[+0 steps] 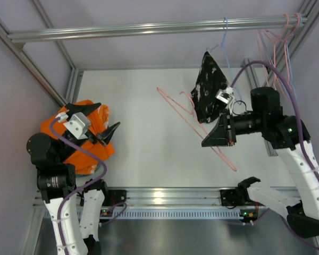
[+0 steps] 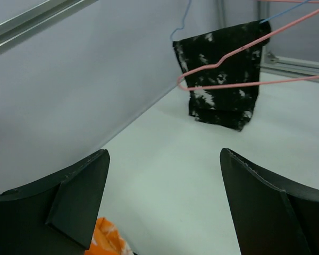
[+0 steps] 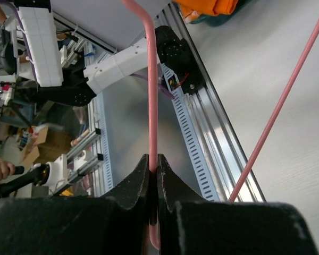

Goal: Remove the trousers from the hanger

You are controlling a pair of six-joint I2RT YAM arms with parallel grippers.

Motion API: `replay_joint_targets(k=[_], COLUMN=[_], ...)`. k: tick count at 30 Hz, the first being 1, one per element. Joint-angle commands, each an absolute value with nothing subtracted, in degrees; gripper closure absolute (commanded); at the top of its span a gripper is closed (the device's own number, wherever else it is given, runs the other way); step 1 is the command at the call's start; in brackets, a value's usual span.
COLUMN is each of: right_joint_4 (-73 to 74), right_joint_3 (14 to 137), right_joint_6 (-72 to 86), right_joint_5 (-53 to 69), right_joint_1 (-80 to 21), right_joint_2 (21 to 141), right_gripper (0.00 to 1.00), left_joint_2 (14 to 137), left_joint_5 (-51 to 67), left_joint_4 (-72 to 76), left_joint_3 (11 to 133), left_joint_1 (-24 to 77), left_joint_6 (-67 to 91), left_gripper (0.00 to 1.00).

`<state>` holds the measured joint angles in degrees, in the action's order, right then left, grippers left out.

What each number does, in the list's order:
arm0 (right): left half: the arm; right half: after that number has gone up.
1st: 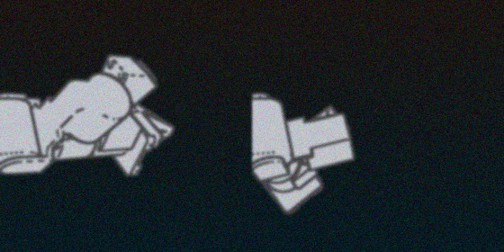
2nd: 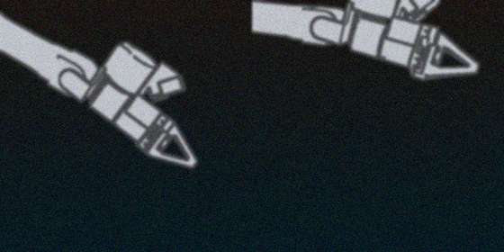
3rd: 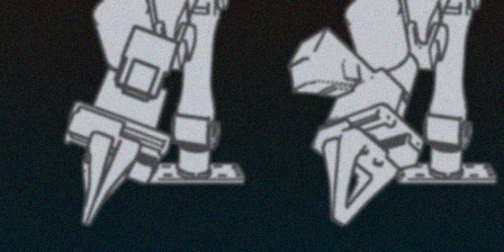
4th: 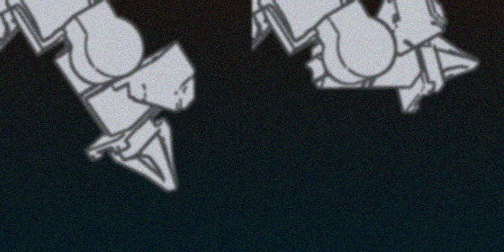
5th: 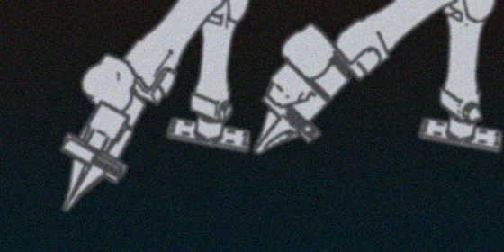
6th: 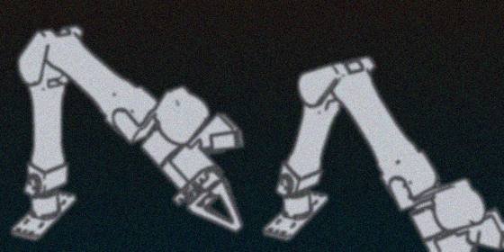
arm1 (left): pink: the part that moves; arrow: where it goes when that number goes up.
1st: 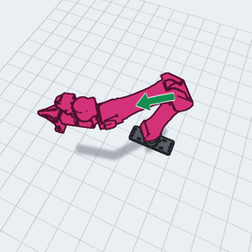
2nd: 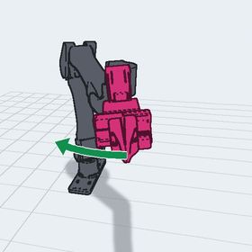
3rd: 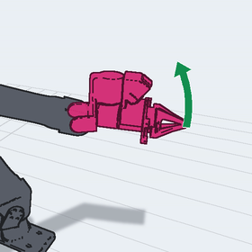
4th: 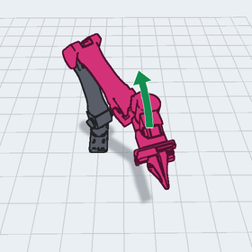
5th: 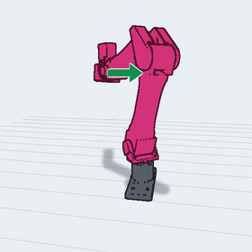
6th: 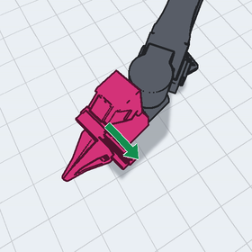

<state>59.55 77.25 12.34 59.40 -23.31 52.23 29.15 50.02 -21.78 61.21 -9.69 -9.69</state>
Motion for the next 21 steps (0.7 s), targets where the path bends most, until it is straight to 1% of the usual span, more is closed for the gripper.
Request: replay_joint_targets(k=[1, 5, 8, 14, 16, 21], right_joint_4=[54.5, 50.9, 49.7, 47.8, 47.4, 46.2], right_joint_3=[78.6, 80.5, 82.9, 90.7, 93.3, 94.4], right_joint_6=[10.3, 10.3, 10.5, 14.7, 15.2, 16.5], right_joint_5=[63.5, 61.4, 62.0, 64.9, 65.2, 65.9], right_joint_1=[-25.7, -33.6, -37.1, -42.7, -43.9, -48.5], right_joint_2=[58.1, 62.8, 66.5, 74.5, 77.2, 79.6], right_gripper=[1.00, 1.00, 1.00, 1.00, 1.00, 1.00], left_joint_2=[33.0, 34.9, 35.3, 37.3, 37.7, 37.7], left_joint_5=[62.5, 65.1, 66.6, 71.4, 71.1, 71.3], left_joint_4=[-22.0, -22.0, -21.9, -21.7, -21.9, -21.7], left_joint_3=[62.8, 63.5, 63.3, 62.8, 62.1, 60.6], left_joint_1=[-9.8, -9.8, -9.8, -9.8, -9.8, -9.8], left_joint_6=[-7.8, -8.4, -9.7, -11.2, -11.2, -14.0], left_gripper=[0.10, 0.14, 0.15, 0.18, 0.19, 0.20])
